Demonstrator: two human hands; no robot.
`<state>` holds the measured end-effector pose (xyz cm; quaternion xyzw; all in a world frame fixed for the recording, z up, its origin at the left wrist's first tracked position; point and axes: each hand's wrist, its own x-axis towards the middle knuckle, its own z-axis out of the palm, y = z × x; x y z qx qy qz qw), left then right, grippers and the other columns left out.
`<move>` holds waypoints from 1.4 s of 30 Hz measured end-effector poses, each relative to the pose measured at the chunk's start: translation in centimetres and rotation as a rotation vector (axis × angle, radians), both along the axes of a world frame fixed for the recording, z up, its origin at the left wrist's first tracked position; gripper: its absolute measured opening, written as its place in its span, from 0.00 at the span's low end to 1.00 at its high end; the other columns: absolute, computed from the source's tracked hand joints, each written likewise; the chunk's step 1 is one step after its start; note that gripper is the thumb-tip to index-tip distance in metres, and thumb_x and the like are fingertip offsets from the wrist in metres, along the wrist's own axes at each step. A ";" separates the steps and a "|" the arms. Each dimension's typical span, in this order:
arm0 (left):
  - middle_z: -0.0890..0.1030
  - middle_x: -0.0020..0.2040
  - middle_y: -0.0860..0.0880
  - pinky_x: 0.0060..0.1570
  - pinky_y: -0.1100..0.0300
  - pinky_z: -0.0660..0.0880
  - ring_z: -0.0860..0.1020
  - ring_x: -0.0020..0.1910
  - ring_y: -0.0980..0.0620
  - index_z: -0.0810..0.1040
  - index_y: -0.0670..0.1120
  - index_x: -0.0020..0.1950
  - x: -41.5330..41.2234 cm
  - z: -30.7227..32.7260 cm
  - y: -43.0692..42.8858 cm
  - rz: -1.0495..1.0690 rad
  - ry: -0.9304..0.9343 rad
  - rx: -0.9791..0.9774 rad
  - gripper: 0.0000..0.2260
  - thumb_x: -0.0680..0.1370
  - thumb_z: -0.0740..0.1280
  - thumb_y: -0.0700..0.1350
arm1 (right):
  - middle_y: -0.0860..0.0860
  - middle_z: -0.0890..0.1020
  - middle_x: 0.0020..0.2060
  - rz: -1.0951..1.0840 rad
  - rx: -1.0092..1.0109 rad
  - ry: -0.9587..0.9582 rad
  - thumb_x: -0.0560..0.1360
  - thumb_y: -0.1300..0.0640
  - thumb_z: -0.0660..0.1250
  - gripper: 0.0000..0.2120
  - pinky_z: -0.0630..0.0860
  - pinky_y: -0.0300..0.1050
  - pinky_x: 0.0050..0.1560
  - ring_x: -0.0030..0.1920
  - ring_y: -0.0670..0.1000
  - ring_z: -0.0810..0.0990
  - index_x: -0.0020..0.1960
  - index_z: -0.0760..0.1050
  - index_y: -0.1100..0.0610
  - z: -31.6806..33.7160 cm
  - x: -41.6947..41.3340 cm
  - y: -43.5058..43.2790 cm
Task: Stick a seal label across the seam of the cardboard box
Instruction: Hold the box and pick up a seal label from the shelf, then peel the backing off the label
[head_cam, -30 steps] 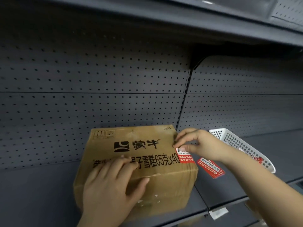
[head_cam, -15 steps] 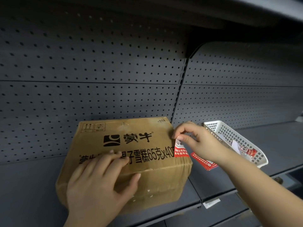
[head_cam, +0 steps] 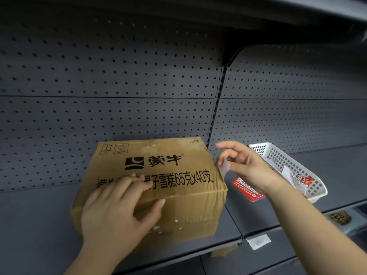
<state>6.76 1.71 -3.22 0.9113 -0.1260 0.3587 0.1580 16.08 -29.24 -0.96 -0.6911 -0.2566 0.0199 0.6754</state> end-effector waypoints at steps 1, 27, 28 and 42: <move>0.85 0.50 0.53 0.44 0.57 0.69 0.83 0.49 0.51 0.85 0.51 0.47 -0.1 0.1 -0.1 0.005 0.004 -0.007 0.17 0.70 0.66 0.61 | 0.54 0.83 0.40 -0.015 0.018 -0.009 0.69 0.57 0.74 0.17 0.76 0.48 0.56 0.47 0.56 0.79 0.57 0.80 0.56 -0.3 0.0 -0.1; 0.73 0.67 0.55 0.67 0.52 0.66 0.69 0.69 0.52 0.71 0.68 0.56 -3.2 -0.3 4.9 -0.040 0.118 -0.846 0.26 0.62 0.75 0.56 | 0.46 0.84 0.44 -0.176 0.092 -0.075 0.66 0.59 0.76 0.12 0.80 0.40 0.45 0.46 0.45 0.82 0.46 0.82 0.47 -1.1 -9.3 0.6; 0.72 0.68 0.56 0.66 0.50 0.68 0.69 0.69 0.52 0.69 0.68 0.58 -3.1 -1.0 5.3 -0.079 0.184 -0.889 0.29 0.61 0.75 0.53 | 0.45 0.84 0.44 -0.181 0.062 -0.073 0.65 0.62 0.74 0.13 0.80 0.42 0.47 0.46 0.45 0.82 0.45 0.82 0.47 -1.4 -9.6 1.3; 0.60 0.76 0.60 0.70 0.49 0.63 0.59 0.76 0.56 0.60 0.69 0.70 -7.1 -4.1 3.4 -0.117 0.217 -0.729 0.39 0.62 0.75 0.59 | 0.34 0.77 0.54 -0.400 -0.321 -0.687 0.70 0.59 0.68 0.17 0.64 0.38 0.66 0.62 0.49 0.71 0.57 0.76 0.46 -4.5 -14.0 7.5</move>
